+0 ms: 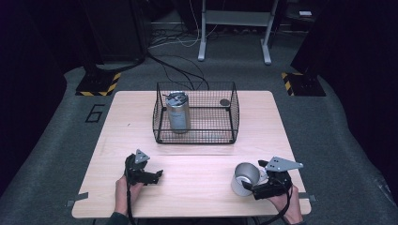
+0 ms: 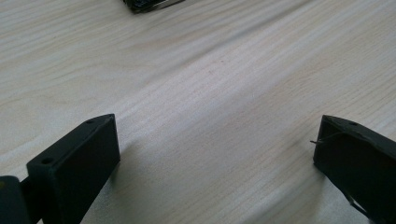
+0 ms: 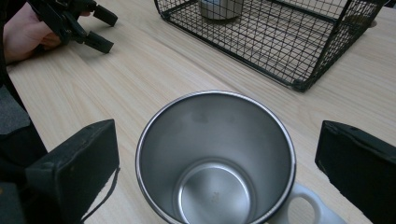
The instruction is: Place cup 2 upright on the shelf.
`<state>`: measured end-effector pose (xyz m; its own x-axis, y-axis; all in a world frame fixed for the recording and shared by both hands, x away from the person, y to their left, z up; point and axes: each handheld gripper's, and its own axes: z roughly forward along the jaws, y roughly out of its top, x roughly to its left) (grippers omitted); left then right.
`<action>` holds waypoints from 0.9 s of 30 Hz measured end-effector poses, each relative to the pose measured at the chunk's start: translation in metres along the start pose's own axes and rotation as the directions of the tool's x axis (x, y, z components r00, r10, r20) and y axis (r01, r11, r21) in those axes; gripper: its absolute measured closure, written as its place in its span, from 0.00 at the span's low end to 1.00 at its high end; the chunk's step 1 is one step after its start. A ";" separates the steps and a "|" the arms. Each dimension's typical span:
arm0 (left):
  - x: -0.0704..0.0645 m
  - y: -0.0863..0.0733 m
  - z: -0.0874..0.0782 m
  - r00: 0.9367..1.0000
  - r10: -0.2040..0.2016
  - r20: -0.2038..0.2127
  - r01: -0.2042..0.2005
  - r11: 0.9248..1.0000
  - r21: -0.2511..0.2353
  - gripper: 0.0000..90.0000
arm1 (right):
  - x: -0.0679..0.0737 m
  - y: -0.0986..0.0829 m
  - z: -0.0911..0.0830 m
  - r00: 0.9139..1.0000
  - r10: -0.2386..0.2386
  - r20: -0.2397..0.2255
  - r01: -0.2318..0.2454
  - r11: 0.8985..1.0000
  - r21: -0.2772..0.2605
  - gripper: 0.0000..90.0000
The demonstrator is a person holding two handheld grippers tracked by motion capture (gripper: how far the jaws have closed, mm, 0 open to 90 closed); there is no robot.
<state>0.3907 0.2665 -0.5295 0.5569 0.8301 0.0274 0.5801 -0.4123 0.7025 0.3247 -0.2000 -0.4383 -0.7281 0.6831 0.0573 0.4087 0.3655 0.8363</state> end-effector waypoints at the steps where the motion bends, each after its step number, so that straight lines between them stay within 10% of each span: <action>1: 0.000 0.000 0.000 1.000 0.000 0.001 0.000 1.000 -0.001 0.00 | 0.001 0.000 0.001 1.000 0.002 0.002 -0.002 1.000 0.001 0.00; 27: 0.000 0.000 0.000 1.000 -0.001 0.001 0.001 1.000 0.000 0.00 | 0.004 -0.001 0.030 0.999 -0.026 0.029 0.022 0.993 0.116 0.00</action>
<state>0.3907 0.2666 -0.5295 0.5570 0.8301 0.0263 0.5806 -0.4118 0.7024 0.3376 -0.1791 -0.4554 -0.7218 0.6918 0.0199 0.4539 0.4515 0.7682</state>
